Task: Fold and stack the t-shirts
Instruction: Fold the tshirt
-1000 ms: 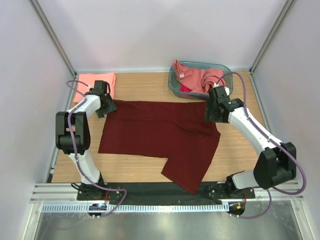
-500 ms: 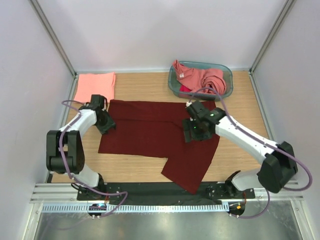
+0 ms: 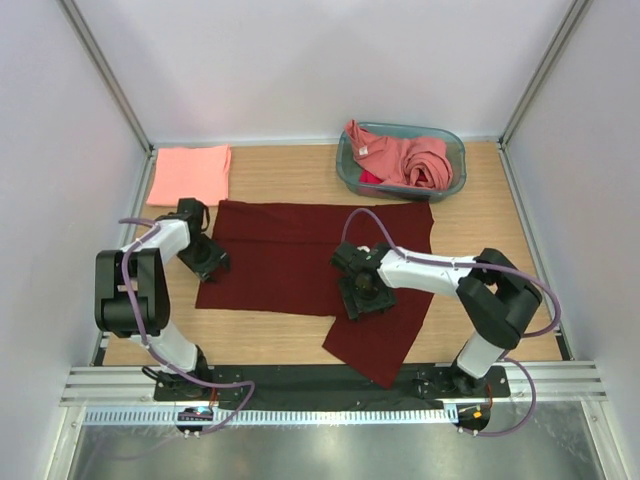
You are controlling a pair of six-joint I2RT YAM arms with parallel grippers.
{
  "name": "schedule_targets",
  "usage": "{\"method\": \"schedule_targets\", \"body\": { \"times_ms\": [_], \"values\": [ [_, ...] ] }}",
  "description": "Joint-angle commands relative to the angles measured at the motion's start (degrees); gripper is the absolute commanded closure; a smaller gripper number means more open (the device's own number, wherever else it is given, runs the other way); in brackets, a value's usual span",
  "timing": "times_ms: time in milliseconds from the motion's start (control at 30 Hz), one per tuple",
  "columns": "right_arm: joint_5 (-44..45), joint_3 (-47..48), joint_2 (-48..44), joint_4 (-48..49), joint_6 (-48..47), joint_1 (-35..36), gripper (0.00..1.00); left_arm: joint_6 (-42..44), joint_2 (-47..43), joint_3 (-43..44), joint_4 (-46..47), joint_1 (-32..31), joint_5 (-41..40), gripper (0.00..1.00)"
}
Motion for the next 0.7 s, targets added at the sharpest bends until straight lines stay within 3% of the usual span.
{"method": "schedule_targets", "body": {
  "times_ms": [0,233,400,567,667],
  "values": [
    [2.4,-1.53,-0.23,1.84,4.31,2.88,0.28,-1.32,3.76,-3.52,-7.4,2.39,-4.18,0.53],
    [0.29,-6.54,-2.16,2.81,11.08,12.45,0.28,-2.99,3.68,-8.34,-11.53,5.82,-4.27,0.54],
    [-1.38,-5.67,-3.83,2.72,13.29,21.25,0.28,-3.34,-2.63,-10.38,-12.94,5.91,-7.0,0.54],
    [4.32,-1.98,-9.97,-3.25,15.13,20.65,0.25,-4.75,-9.41,-7.57,-18.38,5.91,-7.26,0.49],
    [4.77,0.39,-13.76,-6.06,14.87,14.77,0.24,-4.83,-13.63,-5.9,-21.9,5.91,-8.67,0.45]
  ]
}}
